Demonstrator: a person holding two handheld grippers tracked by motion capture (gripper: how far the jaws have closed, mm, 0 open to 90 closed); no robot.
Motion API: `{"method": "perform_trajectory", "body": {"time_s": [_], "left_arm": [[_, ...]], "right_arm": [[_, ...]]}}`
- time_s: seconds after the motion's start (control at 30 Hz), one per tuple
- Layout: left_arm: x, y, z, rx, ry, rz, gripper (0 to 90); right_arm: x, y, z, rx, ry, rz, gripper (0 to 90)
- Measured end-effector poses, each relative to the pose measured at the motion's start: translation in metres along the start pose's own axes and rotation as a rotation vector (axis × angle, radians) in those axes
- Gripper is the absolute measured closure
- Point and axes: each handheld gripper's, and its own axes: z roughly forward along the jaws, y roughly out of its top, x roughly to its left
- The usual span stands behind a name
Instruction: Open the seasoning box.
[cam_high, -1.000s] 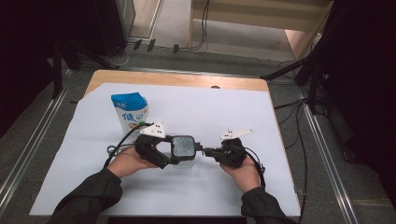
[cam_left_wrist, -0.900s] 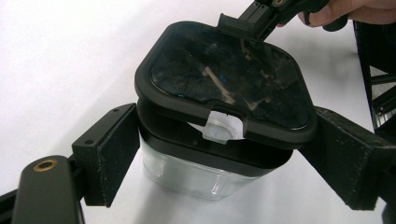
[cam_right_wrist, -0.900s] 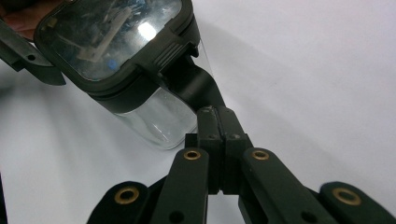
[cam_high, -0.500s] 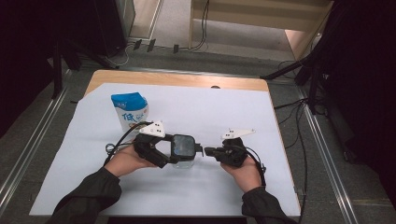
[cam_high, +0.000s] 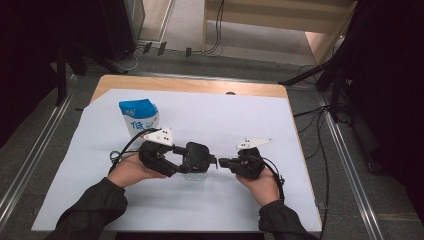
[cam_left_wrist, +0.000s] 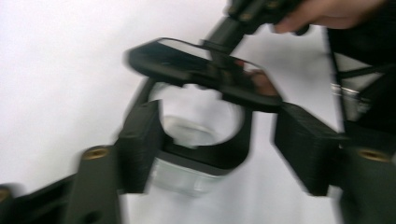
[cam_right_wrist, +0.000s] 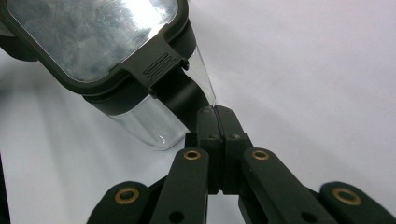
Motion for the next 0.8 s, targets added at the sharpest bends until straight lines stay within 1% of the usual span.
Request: {"method": "perform_trajectory", "body": {"time_s": [0.07,0.1,0.13,0.2,0.23,0.27,0.33,0.37,0.43,0.47,0.5,0.53,0.6,0.63,0.67,0.77,0.8], "left_arm": [[-0.001,0.001,-0.001,0.022,-0.008,0.011,43.7],[-0.001,0.002,-0.002,0.021,-0.014,0.012,45.0],[-0.001,0.002,-0.003,0.015,-0.024,0.010,49.3],[-0.001,0.002,-0.005,0.010,-0.036,0.021,54.4],[-0.002,0.002,-0.005,0.009,-0.032,0.027,55.1],[-0.002,0.003,-0.006,0.013,-0.036,0.023,55.4],[-0.003,0.005,-0.007,0.013,-0.032,0.023,55.9],[-0.003,0.006,-0.008,0.019,-0.038,0.024,56.1],[-0.004,0.008,-0.010,0.016,-0.043,0.020,56.7],[-0.004,0.008,-0.011,0.014,-0.049,0.022,59.1],[-0.005,0.009,-0.012,0.016,-0.055,0.027,59.3],[-0.006,0.010,-0.012,0.014,-0.045,0.030,60.4],[-0.007,0.011,-0.012,0.027,-0.050,0.044,62.4],[-0.008,0.011,-0.012,0.027,-0.061,0.054,67.3],[-0.009,0.011,-0.011,0.031,-0.051,0.069,70.4],[-0.011,0.012,-0.010,0.032,-0.057,0.088,75.8],[-0.011,0.012,-0.010,0.030,-0.064,0.088,77.8]], "right_arm": [[0.000,0.000,0.000,-0.001,0.000,-0.002,90.0],[0.000,0.000,0.000,-0.002,0.001,-0.001,90.0],[0.000,0.000,0.000,-0.001,0.000,0.003,90.0],[0.000,0.000,0.000,-0.001,0.002,0.002,90.0],[0.000,0.000,0.000,0.001,0.002,0.000,90.0],[0.000,0.000,0.000,0.003,0.003,-0.001,90.0],[0.000,0.000,0.001,0.004,0.004,-0.004,90.0],[0.000,0.000,0.001,0.006,0.005,-0.006,90.0],[0.001,0.000,0.000,0.004,0.005,-0.002,90.0],[0.000,0.000,0.000,0.003,0.004,-0.002,90.0],[0.000,0.000,0.000,0.004,0.004,-0.002,90.0],[0.000,0.000,0.000,0.005,0.004,0.002,90.0],[0.000,0.000,0.001,0.006,0.005,-0.001,90.0],[0.001,0.000,0.001,0.007,0.005,-0.001,90.0],[0.001,0.000,0.001,0.006,0.005,-0.005,90.0],[0.001,0.000,0.002,0.011,0.008,-0.007,90.0],[0.001,0.000,0.002,0.011,0.009,-0.006,90.0]]}}
